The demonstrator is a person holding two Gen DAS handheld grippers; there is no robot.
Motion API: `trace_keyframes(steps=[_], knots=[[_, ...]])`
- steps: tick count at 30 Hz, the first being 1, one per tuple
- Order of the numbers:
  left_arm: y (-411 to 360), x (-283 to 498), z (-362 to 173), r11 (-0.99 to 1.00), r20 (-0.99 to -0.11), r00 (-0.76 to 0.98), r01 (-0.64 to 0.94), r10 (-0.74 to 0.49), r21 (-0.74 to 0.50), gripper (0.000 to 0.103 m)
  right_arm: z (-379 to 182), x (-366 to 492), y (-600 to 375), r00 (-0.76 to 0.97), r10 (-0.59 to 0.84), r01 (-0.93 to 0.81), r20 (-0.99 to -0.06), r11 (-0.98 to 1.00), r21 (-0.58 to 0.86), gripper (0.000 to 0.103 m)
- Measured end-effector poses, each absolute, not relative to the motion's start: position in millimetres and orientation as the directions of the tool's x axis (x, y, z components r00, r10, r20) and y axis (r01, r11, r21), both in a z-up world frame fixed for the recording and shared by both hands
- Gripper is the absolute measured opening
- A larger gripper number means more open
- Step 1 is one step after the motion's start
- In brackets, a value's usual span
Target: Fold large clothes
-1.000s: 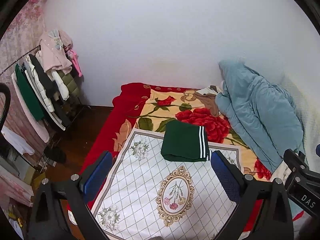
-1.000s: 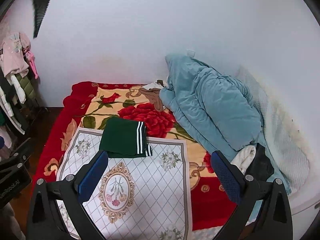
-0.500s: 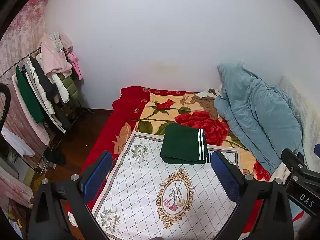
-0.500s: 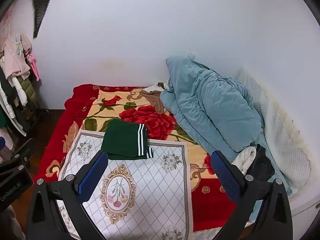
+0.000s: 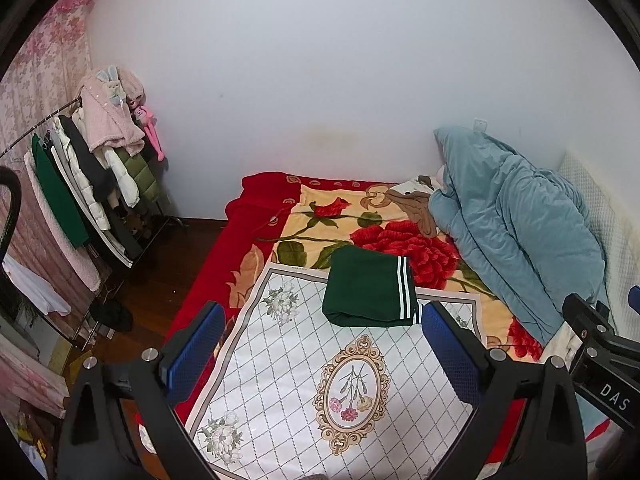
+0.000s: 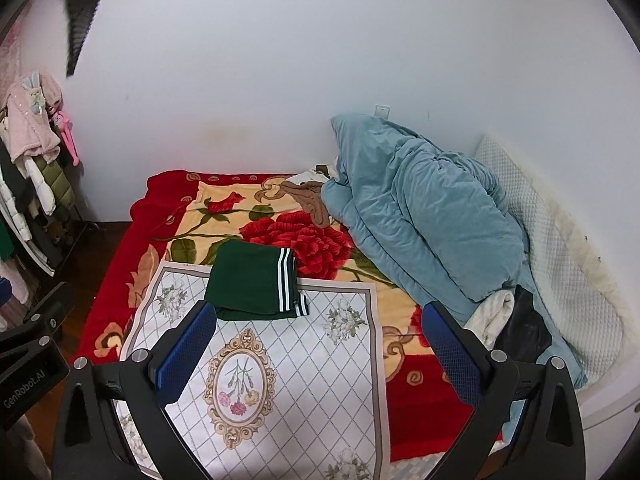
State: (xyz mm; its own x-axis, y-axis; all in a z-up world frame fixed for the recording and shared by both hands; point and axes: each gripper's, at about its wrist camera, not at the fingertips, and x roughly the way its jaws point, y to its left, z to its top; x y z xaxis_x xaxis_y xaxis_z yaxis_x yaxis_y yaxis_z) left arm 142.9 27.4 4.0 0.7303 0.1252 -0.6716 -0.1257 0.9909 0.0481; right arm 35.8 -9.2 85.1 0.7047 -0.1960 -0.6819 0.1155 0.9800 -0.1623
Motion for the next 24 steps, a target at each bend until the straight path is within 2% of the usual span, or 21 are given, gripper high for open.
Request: trace_keyframes(steps=[24], knots=[[34.6,137.4,3.9,0.991,-0.67,0.732,-0.123,0.124,0.049,0.1,83.1,28.2,-1.5,0.707,-0.205,0.123,-0.676,0.978,-0.167,0.103]])
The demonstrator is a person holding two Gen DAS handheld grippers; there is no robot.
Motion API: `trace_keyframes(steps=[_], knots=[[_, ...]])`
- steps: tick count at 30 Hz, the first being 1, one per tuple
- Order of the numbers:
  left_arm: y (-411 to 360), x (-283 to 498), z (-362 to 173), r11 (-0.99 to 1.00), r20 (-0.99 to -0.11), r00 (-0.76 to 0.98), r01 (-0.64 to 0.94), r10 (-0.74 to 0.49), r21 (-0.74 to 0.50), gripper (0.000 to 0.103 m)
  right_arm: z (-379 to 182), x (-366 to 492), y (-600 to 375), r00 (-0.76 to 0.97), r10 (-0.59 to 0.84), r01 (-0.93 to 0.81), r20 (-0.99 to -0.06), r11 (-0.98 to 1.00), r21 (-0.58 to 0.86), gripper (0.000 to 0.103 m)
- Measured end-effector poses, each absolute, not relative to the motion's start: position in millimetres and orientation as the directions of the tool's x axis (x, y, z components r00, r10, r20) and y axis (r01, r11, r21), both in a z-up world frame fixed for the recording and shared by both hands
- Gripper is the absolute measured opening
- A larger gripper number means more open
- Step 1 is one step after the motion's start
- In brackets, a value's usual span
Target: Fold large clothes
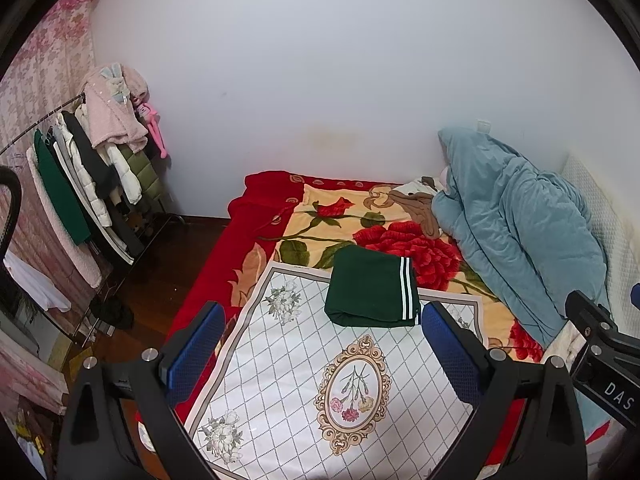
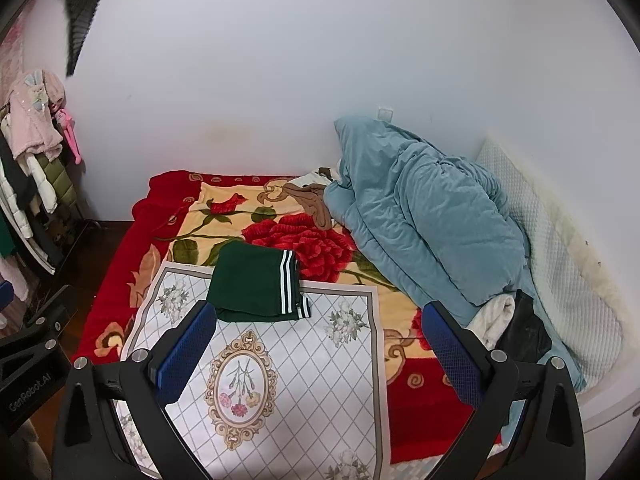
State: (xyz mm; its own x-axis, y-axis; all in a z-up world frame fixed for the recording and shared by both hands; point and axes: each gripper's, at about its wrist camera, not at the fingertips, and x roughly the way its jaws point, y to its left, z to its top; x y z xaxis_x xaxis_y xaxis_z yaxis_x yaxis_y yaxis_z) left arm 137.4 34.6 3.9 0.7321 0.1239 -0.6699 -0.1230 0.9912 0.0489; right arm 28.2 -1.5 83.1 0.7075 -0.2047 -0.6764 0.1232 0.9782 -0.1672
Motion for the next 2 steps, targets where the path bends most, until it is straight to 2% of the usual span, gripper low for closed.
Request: trace_keyframes(steps=[2], knots=[[34.8,137.5,4.0,0.992,-0.67,0.732,-0.121,0.12,0.045,0.1,83.1,26.3,-2.6,0.707,-0.204,0.124,-0.677,0.978,-0.165,0.103]])
